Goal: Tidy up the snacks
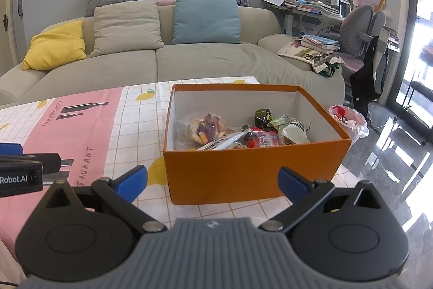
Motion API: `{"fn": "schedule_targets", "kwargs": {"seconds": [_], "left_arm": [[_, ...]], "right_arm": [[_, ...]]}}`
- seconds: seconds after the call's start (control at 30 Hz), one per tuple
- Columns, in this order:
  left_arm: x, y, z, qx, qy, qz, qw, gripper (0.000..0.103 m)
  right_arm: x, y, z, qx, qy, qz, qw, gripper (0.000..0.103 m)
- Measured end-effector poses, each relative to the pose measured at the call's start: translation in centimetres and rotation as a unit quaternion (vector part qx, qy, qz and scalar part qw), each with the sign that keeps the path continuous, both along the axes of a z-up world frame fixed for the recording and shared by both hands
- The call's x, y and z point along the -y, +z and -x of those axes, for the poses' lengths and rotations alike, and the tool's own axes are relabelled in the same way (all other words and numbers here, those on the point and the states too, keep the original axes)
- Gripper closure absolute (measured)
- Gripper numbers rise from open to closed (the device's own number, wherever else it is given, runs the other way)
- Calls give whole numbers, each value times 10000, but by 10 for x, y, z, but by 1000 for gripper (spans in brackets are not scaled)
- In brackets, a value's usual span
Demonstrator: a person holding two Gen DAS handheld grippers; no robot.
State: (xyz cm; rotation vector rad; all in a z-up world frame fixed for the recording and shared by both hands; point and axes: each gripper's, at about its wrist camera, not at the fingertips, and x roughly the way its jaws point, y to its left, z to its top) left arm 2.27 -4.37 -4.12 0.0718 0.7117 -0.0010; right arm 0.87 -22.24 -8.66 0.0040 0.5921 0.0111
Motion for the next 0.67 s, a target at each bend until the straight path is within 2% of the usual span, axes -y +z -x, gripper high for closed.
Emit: {"fn": "schedule_targets", "kwargs": {"seconds": [0.67], "left_arm": [[-1, -1, 0, -37, 45, 33, 10000, 27]], "right_arm": [[3, -3, -1, -28, 54, 11, 10000, 3]]}}
